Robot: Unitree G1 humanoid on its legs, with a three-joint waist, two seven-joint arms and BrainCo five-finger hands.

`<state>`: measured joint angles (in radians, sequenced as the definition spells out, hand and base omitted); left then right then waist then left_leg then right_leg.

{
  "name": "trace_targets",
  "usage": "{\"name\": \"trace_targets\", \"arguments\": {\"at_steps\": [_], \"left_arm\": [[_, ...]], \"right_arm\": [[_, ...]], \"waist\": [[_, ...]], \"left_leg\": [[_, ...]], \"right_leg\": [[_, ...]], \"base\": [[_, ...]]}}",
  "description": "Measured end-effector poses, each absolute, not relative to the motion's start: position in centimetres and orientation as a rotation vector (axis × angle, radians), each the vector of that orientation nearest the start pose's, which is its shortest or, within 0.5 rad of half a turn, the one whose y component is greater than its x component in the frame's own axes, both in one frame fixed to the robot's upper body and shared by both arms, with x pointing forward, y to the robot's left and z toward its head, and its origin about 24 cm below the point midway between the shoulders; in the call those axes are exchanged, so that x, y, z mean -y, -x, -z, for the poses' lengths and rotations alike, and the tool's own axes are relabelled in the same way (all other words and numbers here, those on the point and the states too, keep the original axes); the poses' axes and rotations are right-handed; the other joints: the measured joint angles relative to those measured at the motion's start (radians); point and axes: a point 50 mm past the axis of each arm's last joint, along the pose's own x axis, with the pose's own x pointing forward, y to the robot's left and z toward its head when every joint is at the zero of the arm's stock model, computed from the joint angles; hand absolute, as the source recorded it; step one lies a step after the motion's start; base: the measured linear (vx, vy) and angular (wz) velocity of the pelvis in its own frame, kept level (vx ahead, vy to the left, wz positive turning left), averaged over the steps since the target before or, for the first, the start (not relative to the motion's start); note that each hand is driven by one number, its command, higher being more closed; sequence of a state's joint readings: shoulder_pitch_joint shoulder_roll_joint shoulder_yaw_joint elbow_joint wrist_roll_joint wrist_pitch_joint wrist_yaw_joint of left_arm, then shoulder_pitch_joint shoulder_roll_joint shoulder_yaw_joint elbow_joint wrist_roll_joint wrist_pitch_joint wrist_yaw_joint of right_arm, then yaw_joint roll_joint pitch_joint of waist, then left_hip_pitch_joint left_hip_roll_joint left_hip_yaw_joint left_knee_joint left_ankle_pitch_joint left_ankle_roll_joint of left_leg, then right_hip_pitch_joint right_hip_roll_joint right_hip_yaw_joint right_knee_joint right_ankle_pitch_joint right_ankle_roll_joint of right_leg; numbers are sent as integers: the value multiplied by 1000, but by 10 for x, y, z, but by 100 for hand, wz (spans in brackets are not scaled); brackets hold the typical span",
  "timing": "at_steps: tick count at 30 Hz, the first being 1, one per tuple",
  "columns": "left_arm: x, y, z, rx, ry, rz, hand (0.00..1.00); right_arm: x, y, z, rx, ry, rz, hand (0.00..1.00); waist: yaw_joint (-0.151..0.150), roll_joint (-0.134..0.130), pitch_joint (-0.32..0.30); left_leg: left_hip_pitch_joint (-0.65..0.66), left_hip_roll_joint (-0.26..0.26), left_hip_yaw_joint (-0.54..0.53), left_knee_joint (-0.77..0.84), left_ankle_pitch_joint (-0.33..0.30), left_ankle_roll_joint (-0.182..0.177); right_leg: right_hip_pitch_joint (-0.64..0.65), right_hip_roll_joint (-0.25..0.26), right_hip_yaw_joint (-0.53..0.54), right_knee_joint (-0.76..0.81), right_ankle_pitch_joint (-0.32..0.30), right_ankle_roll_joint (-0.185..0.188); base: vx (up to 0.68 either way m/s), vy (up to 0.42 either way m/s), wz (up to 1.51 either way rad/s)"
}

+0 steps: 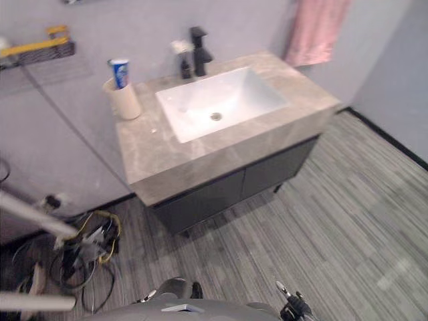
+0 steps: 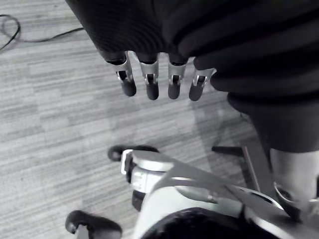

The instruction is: Organize washtable

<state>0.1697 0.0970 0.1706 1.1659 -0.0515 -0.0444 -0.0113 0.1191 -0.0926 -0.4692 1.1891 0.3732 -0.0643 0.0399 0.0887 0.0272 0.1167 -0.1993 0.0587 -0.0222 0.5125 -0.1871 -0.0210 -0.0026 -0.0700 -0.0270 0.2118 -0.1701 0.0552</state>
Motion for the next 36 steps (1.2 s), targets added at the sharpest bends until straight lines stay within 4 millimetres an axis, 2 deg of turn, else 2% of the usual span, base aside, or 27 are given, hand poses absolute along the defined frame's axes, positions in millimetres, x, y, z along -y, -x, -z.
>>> {"name": "trace_targets", "arguments": {"at_steps": [2, 3, 4, 5, 6, 7, 8, 9, 10, 12, 15, 16, 18, 19, 20, 21, 22, 23, 24, 25, 27, 28, 31, 32, 33, 35, 36], "left_arm": [[-202, -33, 173, -1268, 97, -288, 0], [-199, -31, 174, -1270, 116, -297, 0], [-199, -22, 175, -1287, 143, -333, 0], [-200, -21, 175, -1282, 151, -344, 0], [-205, -21, 173, -1265, 157, -376, 0], [-214, -18, 171, -1253, 152, -407, 0], [-212, -15, 172, -1263, 167, -419, 0], [-208, -7, 173, -1284, 184, -428, 0], [-205, 0, 174, -1307, 196, -434, 0], [-205, 4, 174, -1326, 196, -435, 0], [-208, -6, 174, -1305, 176, -415, 0], [-210, -14, 173, -1283, 171, -412, 0], [-216, -22, 172, -1262, 162, -416, 0], [-218, -27, 171, -1248, 151, -409, 0], [-217, -32, 171, -1238, 153, -403, 0], [-214, -36, 171, -1231, 165, -404, 0], [-219, -45, 169, -1185, 181, -432, 0], [-214, -58, 166, -1120, 231, -462, 0], [-217, -59, 166, -1112, 234, -485, 0], [-218, -57, 166, -1115, 245, -503, 0], [-217, -64, 165, -1088, 268, -530, 0], [-218, -67, 164, -1070, 281, -545, 0], [-214, -62, 166, -1047, 390, -647, 0], [-216, -58, 166, -1047, 409, -676, 0], [-216, -56, 166, -1050, 423, -692, 0], [-218, -52, 166, -1042, 459, -739, 0], [-218, -48, 166, -1036, 483, -774, 0]], "right_arm": [[243, -26, 166, -1086, -495, 776, 0], [243, -20, 167, -1098, -500, 789, 0], [242, -16, 167, -1104, -501, 792, 0], [239, -12, 168, -1116, -507, 794, 0], [231, -2, 170, -1143, -526, 803, 0], [228, -2, 170, -1142, -540, 809, 0], [229, -7, 170, -1127, -543, 807, 0], [228, -14, 170, -1104, -559, 810, 0], [228, -17, 170, -1097, -561, 804, 0], [228, -25, 170, -1086, -555, 786, 0], [227, -35, 169, -1082, -533, 738, 0], [226, -40, 169, -1076, -526, 720, 0], [227, -49, 168, -1067, -507, 688, 0], [229, -51, 167, -1055, -505, 682, 0], [228, -52, 167, -1047, -513, 668, 0], [229, -52, 166, -1041, -509, 667, 0], [225, -60, 165, -1018, -511, 645, 0], [224, -62, 164, -998, -519, 642, 0], [224, -67, 163, -996, -504, 629, 0], [221, -69, 163, -999, -495, 610, 0], [215, -75, 163, -993, -512, 602, 0], [213, -71, 165, -998, -527, 628, 0], [207, -53, 168, -1021, -596, 705, 0], [204, -48, 170, -1025, -622, 729, 0], [206, -46, 170, -1021, -633, 752, 0], [204, -49, 169, -1008, -644, 749, 0], [206, -56, 167, -982, -626, 726, 0]], "waist": [[-16, 30, 3], [-17, 33, 2], [-22, 58, -6], [-33, 58, -4], [-41, 22, 1], [-28, -3, -1], [-29, 7, -4], [-42, 6, -22], [-63, 13, -37], [-69, 15, -65], [-84, 23, -74], [-82, 12, -79], [-97, 3, -70], [-108, 10, -54], [-112, 9, -43], [-106, 12, -34], [-97, -27, -12], [-95, 3, -10], [-77, -28, 1], [-69, -31, 0], [-77, -37, -4], [-82, -44, -8], [-103, -64, -21], [-106, -71, -34], [-110, -69, -44], [-102, -71, -50], [-83, -55, -49]], "left_leg": [[19, -17, -157, -132, -24, -59], [34, -22, -155, -151, -13, -70], [40, -12, -141, -180, -22, -61], [46, -7, -137, -176, -28, -63], [60, -21, -104, -144, -58, -87], [42, -36, -65, -82, -89, -71], [29, -23, -60, -47, -109, -58], [25, -16, -29, -40, -128, -47], [35, -19, -7, -59, -133, -37], [57, -23, 68, -117, -124, -16], [83, -37, 163, -176, -130, 13], [96, -40, 210, -208, -127, 21], [127, -38, 262, -229, -112, 36], [155, -32, 277, -221, -112, 36], [177, -25, 301, -173, -113, 33], [162, -20, 318, -112, -109, 25], [99, -8, 316, 16, -121, 6], [159, 67, 293, -165, -163, -9], [186, 35, 344, -178, -150, -8], [197, 33, 380, -190, -151, -9], [215, 48, 457, -237, -148, -16], [224, 44, 470, -262, -140, -29], [257, 34, 450, -296, -132, -51], [258, 36, 432, -286, -139, -65], [252, 57, 409, -255, -145, -74], [191, 111, 346, -42, -146, -72], [125, 162, 294, 192, -112, 15]], "right_leg": [[-57, 43, 132, 4, 0, -1], [-65, 60, 180, -4, 1, -1], [-87, 105, 222, 73, -13, -8], [-105, 126, 224, 150, -24, -22], [-88, 146, 263, 198, -27, -55], [-84, 149, 344, 168, -93, -67], [-92, 173, 373, 172, -93, -69], [-112, 200, 452, 166, -86, -73], [-117, 207, 512, 141, -67, -68], [-139, 204, 604, 103, -35, -44], [-171, 200, 673, 87, 2, -16], [-211, 211, 656, 136, 5, -12], [-266, 231, 583, 232, 12, 1], [-304, 244, 499, 307, 37, 37], [-318, 236, 387, 352, 78, 24], [-322, 220, 338, 366, 100, -6], [-332, 168, 261, 372, 114, -20], [-355, 151, 112, 383, 60, -25], [-371, 120, 71, 398, 33, -28], [-389, 96, 25, 394, 17, -44], [-416, 62, -176, 281, 11, -52], [-414, 48, -236, 233, 18, -57], [-380, 28, -265, 178, 30, -78], [-378, 27, -268, 183, 43, -115], [-374, 40, -275, 198, 31, -134], [-334, 82, -262, 183, 1, -154], [-288, 138, -227, 174, -17, -180]], "base": [[-32, 154, -149], [145, 37, -155], [156, 15, -121], [241, -31, -127], [146, -3, -150], [131, -17, -168], [82, 69, -195], [97, 117, -162], [133, 100, -150], [171, 101, -133], [231, 147, -127], [197, 60, -105], [182, 10, -107], [161, -3, -130], [127, 26, -141], [-24, 8, -151], [-366, -343, -182], [-418, -420, -207], [-413, -488, -191], [-287, -336, -159], [-362, -475, -132], [-241, -426, -70], [-51, -565, -1], [136, -534, 26], [211, -467, 5], [130, -463, -47], [-63, -472, -143]]}}
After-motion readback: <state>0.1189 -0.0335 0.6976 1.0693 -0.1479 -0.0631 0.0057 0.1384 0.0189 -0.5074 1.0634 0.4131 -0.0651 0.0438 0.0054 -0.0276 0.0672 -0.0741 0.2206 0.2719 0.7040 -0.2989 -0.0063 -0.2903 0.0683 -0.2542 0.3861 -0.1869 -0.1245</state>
